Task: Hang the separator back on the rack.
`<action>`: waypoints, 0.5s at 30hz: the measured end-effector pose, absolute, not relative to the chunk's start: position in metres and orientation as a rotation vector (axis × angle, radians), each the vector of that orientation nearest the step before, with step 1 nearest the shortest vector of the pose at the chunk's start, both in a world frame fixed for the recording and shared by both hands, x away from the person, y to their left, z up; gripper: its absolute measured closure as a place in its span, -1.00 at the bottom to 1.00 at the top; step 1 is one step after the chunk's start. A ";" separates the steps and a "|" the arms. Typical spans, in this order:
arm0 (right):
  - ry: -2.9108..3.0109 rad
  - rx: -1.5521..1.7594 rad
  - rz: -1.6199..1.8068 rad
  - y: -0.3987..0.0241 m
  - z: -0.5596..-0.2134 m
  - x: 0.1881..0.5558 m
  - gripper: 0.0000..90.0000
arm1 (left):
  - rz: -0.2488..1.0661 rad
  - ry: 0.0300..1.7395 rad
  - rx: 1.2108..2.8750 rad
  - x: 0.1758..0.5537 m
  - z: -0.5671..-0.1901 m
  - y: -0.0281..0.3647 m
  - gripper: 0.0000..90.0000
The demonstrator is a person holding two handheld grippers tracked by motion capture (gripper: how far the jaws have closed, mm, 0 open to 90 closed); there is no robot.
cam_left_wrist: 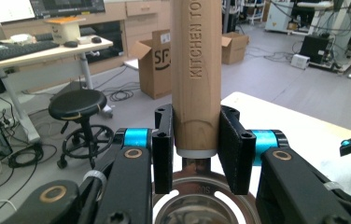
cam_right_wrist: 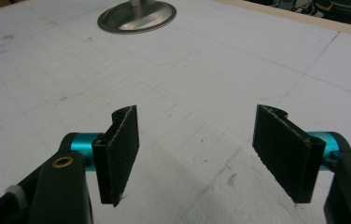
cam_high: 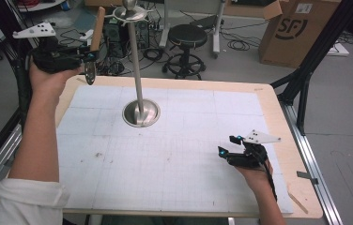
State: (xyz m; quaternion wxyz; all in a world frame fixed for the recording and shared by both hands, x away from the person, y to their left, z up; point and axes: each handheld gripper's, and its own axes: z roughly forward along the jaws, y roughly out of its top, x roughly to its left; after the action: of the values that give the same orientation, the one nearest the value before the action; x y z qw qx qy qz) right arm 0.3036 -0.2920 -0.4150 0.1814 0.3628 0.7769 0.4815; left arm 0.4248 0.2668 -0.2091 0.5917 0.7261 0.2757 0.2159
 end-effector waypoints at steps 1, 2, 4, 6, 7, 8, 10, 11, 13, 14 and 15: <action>2.193 1.024 1.359 -0.292 -0.415 0.303 -0.32 | 0.502 0.638 1.696 0.425 -0.209 0.266 0.53; 2.193 1.024 1.360 -0.292 -0.415 0.303 -0.32 | 0.501 0.634 1.705 0.426 -0.210 0.264 0.53; 2.190 1.026 1.361 -0.292 -0.415 0.303 -0.32 | 0.500 0.629 1.713 0.426 -0.211 0.261 0.53; 2.188 1.022 1.365 -0.293 -0.415 0.304 -0.32 | 0.496 0.623 1.720 0.425 -0.211 0.258 0.53; 2.188 1.024 1.364 -0.293 -0.414 0.303 -0.32 | 0.497 0.617 1.724 0.425 -0.211 0.256 0.53; 2.188 1.024 1.363 -0.293 -0.414 0.303 -0.32 | 0.496 0.615 1.727 0.425 -0.212 0.255 0.53; 2.188 1.025 1.365 -0.292 -0.414 0.303 -0.32 | 0.493 0.611 1.733 0.424 -0.214 0.251 0.53; 2.190 1.028 1.365 -0.292 -0.414 0.303 -0.32 | 0.493 0.610 1.738 0.425 -0.215 0.250 0.53; 2.189 1.018 1.364 -0.292 -0.414 0.303 -0.32 | 0.484 0.614 1.736 0.425 -0.218 0.248 0.53; 2.186 1.016 1.366 -0.292 -0.414 0.303 -0.32 | 0.478 0.613 1.732 0.426 -0.220 0.247 0.53; 2.189 1.018 1.367 -0.292 -0.414 0.303 -0.32 | 0.473 0.614 1.733 0.426 -0.221 0.246 0.53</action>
State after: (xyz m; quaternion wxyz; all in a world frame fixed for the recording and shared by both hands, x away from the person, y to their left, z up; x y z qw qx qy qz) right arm 0.3026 -0.2924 -0.4138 0.1826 0.3609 0.7757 0.4844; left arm 0.4264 0.2463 -0.2214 0.5825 0.7420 0.2631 0.2025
